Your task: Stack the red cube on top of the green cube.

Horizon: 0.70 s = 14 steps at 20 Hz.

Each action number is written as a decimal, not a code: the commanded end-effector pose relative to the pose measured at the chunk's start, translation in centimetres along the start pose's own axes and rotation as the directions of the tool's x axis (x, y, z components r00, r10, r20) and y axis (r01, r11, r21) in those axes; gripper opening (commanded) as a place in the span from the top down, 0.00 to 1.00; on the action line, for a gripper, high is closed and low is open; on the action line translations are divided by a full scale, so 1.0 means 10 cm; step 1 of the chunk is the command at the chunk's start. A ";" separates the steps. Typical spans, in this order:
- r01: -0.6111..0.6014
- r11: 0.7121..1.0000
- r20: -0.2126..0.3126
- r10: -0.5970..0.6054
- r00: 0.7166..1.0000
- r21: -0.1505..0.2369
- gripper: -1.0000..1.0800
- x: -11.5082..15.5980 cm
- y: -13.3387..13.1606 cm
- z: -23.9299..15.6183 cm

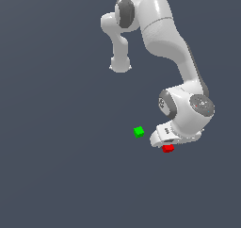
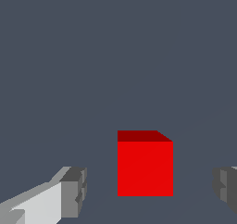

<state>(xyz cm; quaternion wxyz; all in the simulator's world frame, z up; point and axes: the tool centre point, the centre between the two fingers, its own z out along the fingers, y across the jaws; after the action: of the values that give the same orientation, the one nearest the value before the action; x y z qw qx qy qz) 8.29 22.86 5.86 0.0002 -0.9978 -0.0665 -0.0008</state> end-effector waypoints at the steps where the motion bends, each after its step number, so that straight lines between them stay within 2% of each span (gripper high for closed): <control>1: 0.000 1.000 0.002 0.000 1.000 0.000 0.04 -0.01 0.00 0.13; 6: 0.001 1.000 0.002 -0.001 1.000 0.000 0.04 -0.01 0.00 0.36; 12: 0.001 1.000 0.002 -0.001 1.000 0.000 0.04 0.00 -0.01 0.39; 13: 0.001 1.000 0.002 -0.001 1.000 0.000 1.00 0.00 -0.01 0.39; 14: 0.001 1.000 0.002 -0.001 1.000 0.000 1.00 0.00 -0.01 0.39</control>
<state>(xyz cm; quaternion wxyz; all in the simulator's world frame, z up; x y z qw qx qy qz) 8.28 22.92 1.96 -0.0001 -0.9978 -0.0668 0.0004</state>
